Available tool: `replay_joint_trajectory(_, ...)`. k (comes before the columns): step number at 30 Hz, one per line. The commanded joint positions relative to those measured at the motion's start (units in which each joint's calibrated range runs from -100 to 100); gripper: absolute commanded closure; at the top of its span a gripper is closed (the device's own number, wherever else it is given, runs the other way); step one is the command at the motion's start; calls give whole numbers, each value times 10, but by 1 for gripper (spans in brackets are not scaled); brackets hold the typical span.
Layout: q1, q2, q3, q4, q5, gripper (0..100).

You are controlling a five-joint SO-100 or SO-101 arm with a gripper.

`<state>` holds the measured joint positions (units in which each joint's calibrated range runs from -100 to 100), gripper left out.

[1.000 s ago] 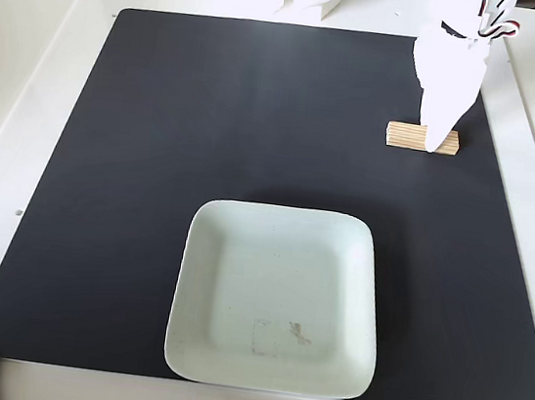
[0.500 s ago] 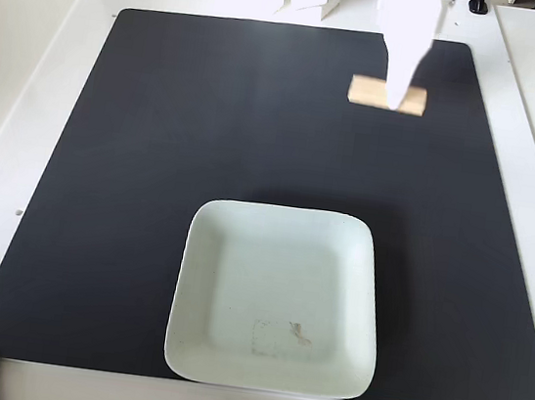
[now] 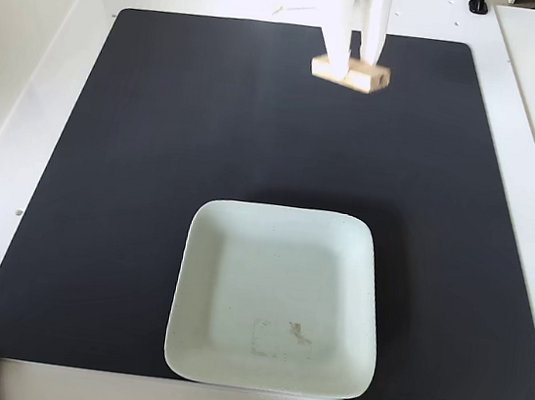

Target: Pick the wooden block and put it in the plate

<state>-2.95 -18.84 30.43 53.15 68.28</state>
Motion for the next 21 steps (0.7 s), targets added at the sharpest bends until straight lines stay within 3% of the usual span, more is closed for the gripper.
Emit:
replay_joint_trajectory(1, 28, 72, -38, -131, -36, 99)
replay_joint_trajectory(10, 52, 308, -249, -299, -114, 99)
replay_joint_trajectory(21, 110, 476, -411, -315, -135, 99)
